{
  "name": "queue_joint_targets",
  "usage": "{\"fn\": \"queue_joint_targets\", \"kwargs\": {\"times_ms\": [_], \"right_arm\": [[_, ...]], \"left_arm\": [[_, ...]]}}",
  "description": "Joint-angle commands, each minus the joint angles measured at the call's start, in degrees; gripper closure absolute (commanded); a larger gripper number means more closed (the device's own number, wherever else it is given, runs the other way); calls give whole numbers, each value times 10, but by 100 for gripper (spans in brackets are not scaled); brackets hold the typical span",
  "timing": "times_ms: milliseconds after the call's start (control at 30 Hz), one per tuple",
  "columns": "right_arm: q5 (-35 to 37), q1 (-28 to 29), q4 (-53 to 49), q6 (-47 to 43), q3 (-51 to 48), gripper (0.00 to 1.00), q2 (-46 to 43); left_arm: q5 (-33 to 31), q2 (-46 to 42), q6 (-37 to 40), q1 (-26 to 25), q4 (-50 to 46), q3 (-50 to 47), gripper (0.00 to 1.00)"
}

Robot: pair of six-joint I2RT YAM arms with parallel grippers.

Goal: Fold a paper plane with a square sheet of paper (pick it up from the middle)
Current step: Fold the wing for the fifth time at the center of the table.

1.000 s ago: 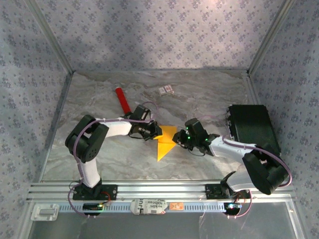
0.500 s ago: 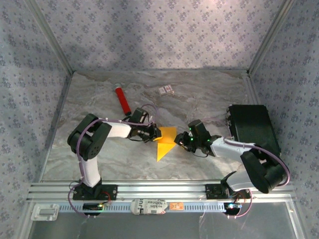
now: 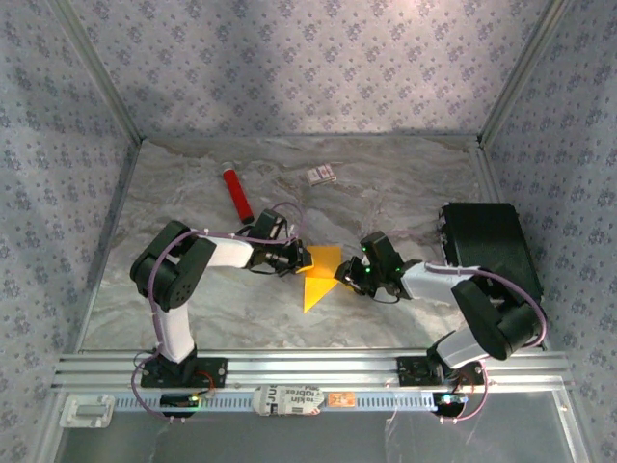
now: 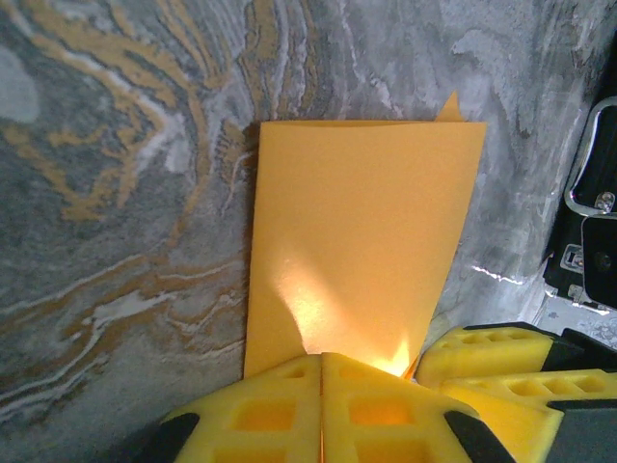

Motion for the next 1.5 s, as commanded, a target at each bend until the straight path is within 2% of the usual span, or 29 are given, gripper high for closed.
{"fn": "queue_joint_targets", "kwargs": {"times_ms": [0,467,767,900,1033,1467], "right_arm": [[-12,13,36,3,17,72,22],[-8,14,45,4,33,71,21],[-9,-2,9,-32,51,69,14],[17,-26,-39,-65,65,67,7],[7,-41,-82,-105,103,67,34],[5,-49,-77,-119,122,66,89]], "left_arm": [[-16,4,-3,2,-29,-17,93],[-16,4,-5,3,-28,-15,94],[-16,3,-4,3,-28,-15,94],[-17,2,-4,3,-29,-14,94],[-15,3,-3,3,-29,-13,94],[-15,1,-4,5,-32,-13,94]]}}
